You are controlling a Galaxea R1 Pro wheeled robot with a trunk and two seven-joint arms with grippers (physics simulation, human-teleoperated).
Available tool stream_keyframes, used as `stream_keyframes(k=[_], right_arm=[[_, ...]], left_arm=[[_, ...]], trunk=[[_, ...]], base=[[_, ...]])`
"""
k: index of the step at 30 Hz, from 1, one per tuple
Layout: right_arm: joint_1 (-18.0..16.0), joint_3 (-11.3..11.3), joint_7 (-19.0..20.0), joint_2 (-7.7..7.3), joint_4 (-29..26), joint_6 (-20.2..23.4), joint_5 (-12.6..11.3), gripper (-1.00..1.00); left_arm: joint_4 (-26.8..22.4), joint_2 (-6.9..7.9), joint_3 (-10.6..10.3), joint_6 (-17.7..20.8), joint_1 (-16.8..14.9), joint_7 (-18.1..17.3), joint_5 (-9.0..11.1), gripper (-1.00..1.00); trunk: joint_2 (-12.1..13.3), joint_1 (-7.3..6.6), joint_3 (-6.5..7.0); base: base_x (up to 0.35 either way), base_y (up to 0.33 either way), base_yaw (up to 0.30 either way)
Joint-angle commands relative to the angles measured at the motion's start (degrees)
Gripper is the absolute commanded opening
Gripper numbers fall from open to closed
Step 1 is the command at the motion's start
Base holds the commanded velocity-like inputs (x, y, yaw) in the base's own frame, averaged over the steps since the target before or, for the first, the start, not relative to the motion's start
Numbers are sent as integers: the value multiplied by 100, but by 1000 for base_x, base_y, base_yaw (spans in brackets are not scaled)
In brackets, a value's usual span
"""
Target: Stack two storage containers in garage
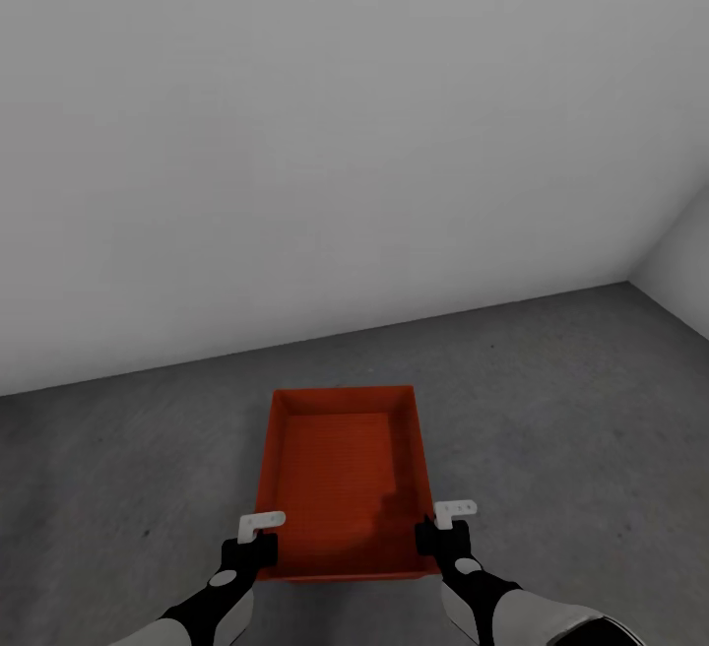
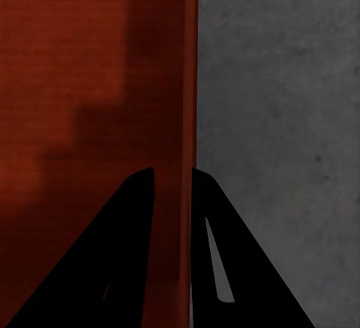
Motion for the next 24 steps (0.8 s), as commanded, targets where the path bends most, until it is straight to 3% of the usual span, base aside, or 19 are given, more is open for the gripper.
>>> stream_keyframes(k=[1,14,15,24], right_arm=[[-5,-37,1,71,15,-22,-56,-100],[-5,-43,1,62,24,-30,-56,-100],[-5,-41,1,62,24,-30,-56,100],[-5,-37,1,68,24,-22,-56,100]], left_arm=[[-7,-30,16,-14,-5,74,-8,-100],[-6,-30,12,-14,-5,82,-11,-100],[-6,-30,12,-14,-5,82,-10,100],[0,-33,9,-15,-5,133,-42,100]], trunk=[[-2,0,-3],[-2,0,-3],[-2,0,-3],[-2,0,-3]], base=[[0,0,0],[0,0,0],[0,0,0],[0,0,0]])
